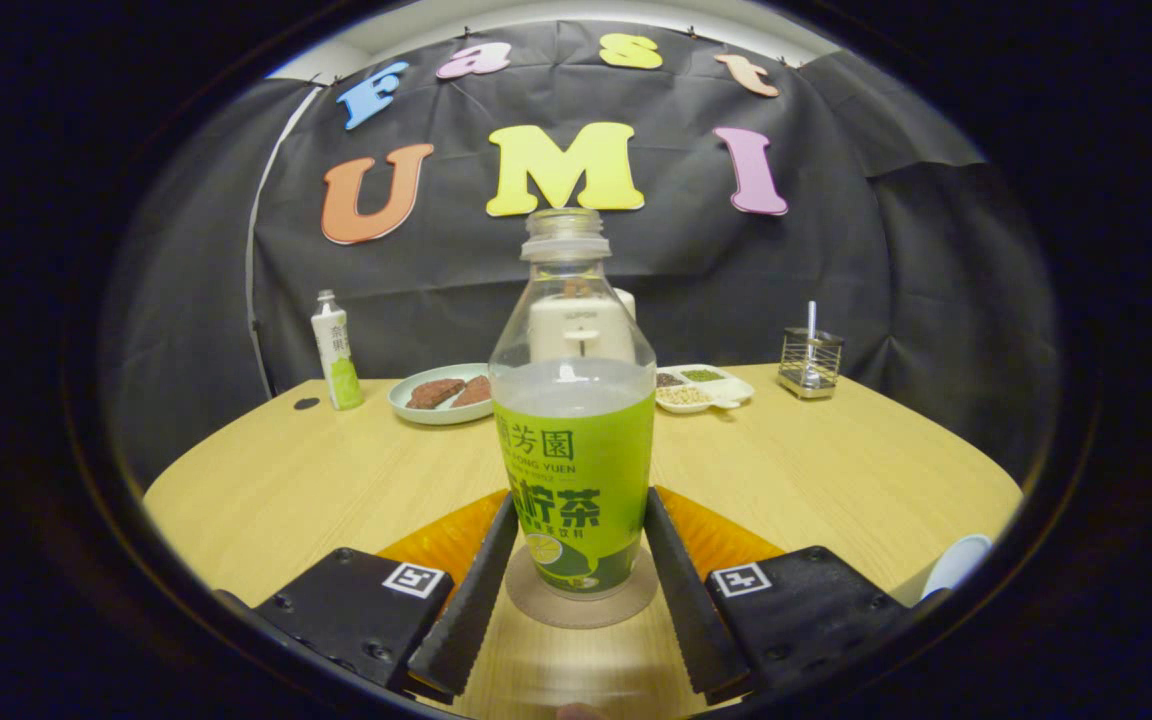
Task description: Take the bottle from table, then pour the juice into the cup, finally place the bottle on the coaster
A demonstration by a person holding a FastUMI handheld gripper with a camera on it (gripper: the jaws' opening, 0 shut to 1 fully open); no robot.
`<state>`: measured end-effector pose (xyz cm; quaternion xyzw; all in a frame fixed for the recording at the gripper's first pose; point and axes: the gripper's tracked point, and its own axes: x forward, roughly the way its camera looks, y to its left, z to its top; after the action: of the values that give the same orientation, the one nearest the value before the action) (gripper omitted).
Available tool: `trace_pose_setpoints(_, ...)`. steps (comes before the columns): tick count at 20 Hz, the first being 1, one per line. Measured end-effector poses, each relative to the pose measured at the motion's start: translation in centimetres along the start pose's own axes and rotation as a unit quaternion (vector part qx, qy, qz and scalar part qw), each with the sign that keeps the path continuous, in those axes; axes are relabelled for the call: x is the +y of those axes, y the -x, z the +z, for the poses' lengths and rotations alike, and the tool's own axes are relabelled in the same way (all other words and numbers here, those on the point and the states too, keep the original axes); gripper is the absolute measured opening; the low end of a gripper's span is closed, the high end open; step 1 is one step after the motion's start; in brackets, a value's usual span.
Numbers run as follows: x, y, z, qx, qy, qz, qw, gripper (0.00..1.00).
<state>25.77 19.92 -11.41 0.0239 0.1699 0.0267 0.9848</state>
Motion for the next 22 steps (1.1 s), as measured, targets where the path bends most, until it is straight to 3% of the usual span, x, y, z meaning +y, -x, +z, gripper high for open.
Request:
trace_pose_setpoints(9, 0.6, 2.4, 0.7, -0.013, -0.009, 0.002, 1.0, 0.96)
trace_pose_setpoints(13, 0.5, 4.0, 0.4, -0.009, -0.016, -0.005, 1.0, 0.97)
trace_pose_setpoints(22, 1.5, 13.7, 2.1, -0.076, 0.008, -0.032, 0.997, 1.0)
